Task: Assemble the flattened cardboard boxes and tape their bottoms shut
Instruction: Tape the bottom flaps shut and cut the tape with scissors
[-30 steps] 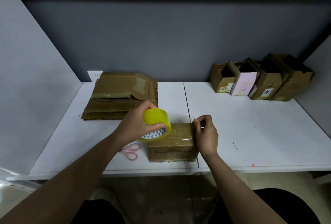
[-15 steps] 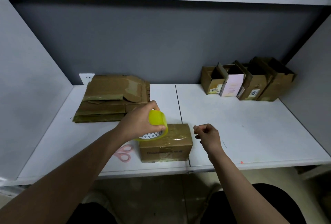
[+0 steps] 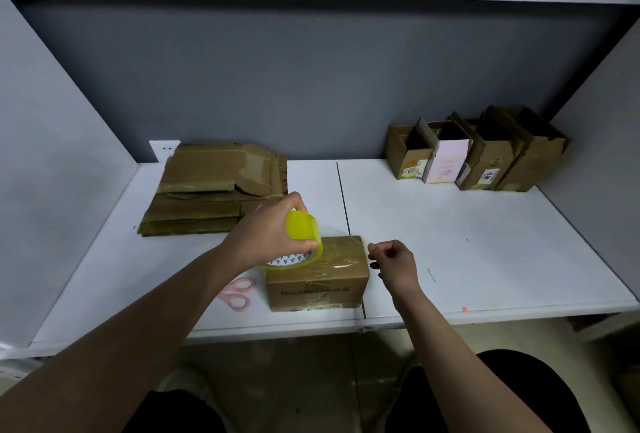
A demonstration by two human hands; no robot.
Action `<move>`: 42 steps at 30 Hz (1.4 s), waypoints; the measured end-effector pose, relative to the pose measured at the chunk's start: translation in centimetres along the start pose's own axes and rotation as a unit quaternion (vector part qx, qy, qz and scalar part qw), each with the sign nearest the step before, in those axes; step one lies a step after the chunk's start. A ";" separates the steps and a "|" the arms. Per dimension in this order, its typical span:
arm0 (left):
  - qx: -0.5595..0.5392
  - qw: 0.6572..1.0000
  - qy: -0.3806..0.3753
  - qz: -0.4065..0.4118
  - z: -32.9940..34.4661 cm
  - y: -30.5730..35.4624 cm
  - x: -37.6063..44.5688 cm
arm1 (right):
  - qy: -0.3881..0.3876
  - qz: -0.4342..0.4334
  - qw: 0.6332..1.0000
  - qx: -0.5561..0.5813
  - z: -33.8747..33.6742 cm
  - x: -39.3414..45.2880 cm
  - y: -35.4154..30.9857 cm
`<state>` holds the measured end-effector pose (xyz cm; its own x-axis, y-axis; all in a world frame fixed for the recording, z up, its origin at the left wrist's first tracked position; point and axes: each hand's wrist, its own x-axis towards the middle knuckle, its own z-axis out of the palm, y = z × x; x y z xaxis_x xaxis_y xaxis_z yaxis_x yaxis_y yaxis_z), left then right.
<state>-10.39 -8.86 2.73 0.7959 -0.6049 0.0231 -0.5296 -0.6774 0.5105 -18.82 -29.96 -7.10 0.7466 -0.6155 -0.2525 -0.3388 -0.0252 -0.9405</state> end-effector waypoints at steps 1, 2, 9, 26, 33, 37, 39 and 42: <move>0.002 1.000 0.001 0.002 0.0 0.1 0.0 | -0.001 0.004 1.000 0.003 0.1 0.0 0.1; 0.004 1.000 0.001 0.005 0.0 0.1 0.0 | -0.002 0.009 1.000 0.008 0.1 0.0 0.2; 0.015 1.000 0.007 0.006 0.2 0.5 -0.1 | -0.019 0.075 0.992 0.096 0.8 -0.3 0.5; 0.022 1.000 0.017 0.006 0.4 0.5 -0.1 | 0.052 -0.047 0.990 -0.124 1.6 -0.2 0.9; 0.044 0.999 0.018 0.006 0.6 0.7 0.1 | 0.095 -0.076 0.988 -0.095 1.3 0.1 0.6; 0.036 0.999 0.016 0.003 0.4 0.8 0.1 | 0.080 -0.075 0.989 -0.104 1.3 0.2 0.8; 0.036 0.999 0.017 0.002 0.4 0.8 0.0 | 0.078 -0.067 0.990 -0.099 1.5 0.2 0.8; 0.043 0.999 0.017 0.002 0.5 1.0 0.0 | 0.078 -0.066 0.990 -0.095 1.6 0.2 0.9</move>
<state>-11.02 -9.75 2.86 0.8020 -0.5948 0.0543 -0.5552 -0.7089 0.4349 -18.07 -28.84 -8.34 0.6986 -0.7112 -0.0785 -0.3575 -0.2520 -0.8993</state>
